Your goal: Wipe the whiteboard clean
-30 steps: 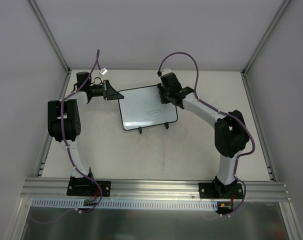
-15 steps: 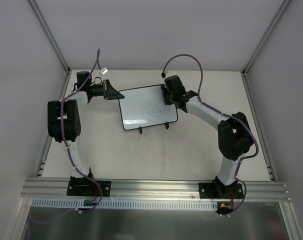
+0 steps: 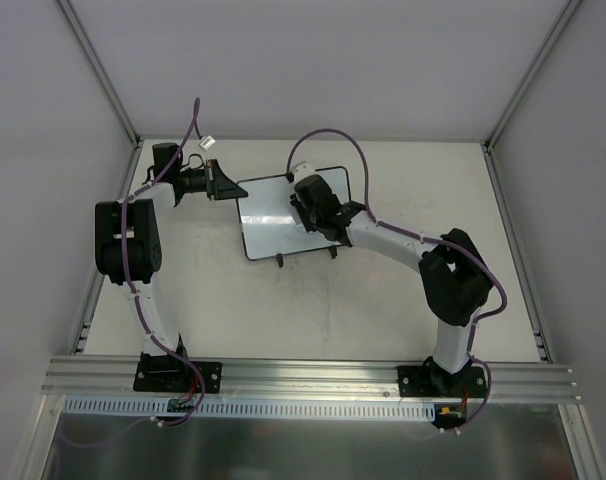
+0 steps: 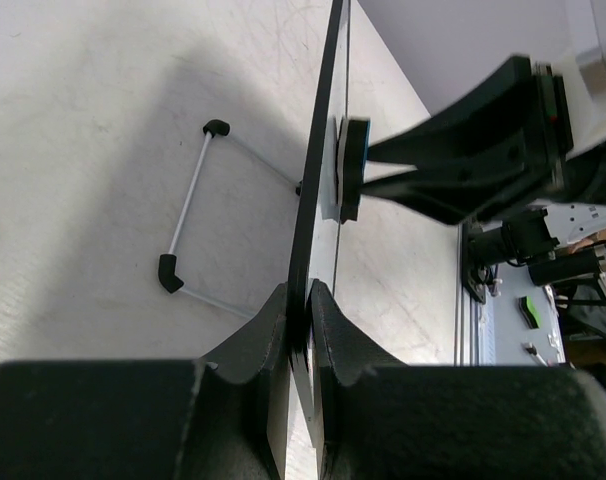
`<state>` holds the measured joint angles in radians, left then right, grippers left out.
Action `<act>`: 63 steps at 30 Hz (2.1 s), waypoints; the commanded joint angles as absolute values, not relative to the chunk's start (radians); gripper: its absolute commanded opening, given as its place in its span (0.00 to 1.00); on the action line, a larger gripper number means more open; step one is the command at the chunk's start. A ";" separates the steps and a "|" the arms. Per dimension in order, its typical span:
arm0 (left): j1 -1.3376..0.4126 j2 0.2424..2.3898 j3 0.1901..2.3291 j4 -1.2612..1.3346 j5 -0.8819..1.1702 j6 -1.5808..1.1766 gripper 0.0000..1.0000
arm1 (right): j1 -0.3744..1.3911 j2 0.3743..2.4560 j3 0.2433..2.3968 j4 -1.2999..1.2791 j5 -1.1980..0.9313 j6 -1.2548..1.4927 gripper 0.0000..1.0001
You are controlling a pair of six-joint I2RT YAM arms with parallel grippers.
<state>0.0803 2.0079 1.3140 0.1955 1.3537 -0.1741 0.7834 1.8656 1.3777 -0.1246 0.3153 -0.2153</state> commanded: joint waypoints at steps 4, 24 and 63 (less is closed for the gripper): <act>0.074 1.971 1.327 0.218 1.348 -0.078 0.00 | 0.879 1.940 1.391 -0.118 0.318 -0.209 0.01; 0.074 1.970 1.327 0.216 1.353 -0.075 0.00 | 0.966 2.033 1.428 -0.120 0.380 -0.175 0.01; 0.074 1.970 1.328 0.213 1.356 -0.071 0.00 | 0.649 1.715 1.152 -0.023 0.423 -0.118 0.00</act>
<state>0.0837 2.0079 1.3140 0.1806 1.3571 -0.1589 0.6807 1.7412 1.1385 -0.0456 0.3573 -0.1093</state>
